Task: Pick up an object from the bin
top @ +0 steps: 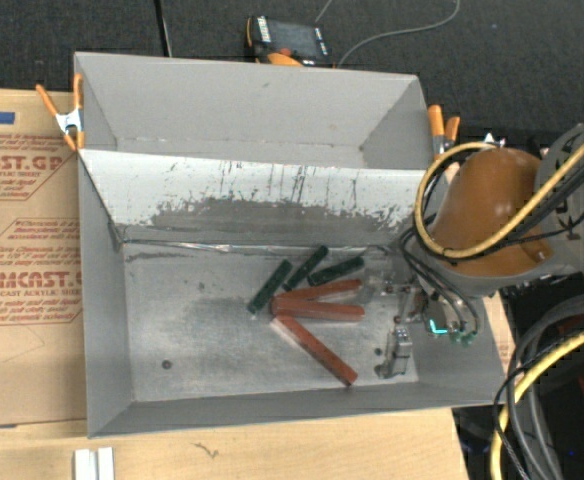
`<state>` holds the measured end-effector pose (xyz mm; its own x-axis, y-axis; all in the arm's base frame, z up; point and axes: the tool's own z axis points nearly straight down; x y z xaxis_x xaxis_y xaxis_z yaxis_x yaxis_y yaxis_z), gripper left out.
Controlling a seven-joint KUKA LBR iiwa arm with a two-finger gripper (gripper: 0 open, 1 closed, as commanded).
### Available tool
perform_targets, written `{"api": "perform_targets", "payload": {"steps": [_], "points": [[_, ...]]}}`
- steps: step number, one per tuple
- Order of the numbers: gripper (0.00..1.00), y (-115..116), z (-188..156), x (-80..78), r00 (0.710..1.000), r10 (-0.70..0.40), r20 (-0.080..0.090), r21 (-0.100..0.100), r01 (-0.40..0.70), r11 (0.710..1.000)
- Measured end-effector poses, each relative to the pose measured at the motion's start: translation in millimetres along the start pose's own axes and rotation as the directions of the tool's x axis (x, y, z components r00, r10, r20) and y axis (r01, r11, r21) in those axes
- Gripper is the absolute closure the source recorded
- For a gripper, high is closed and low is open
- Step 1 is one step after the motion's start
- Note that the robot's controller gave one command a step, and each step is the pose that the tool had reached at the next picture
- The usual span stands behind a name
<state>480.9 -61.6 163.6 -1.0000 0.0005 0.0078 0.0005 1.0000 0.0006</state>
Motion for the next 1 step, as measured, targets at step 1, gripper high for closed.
{"api": "perform_targets", "payload": {"steps": [1], "points": [[0.0,-1.8,68.9,-78.6,0.995,-0.095,0.008,0.001,0.095,0.995]]}}
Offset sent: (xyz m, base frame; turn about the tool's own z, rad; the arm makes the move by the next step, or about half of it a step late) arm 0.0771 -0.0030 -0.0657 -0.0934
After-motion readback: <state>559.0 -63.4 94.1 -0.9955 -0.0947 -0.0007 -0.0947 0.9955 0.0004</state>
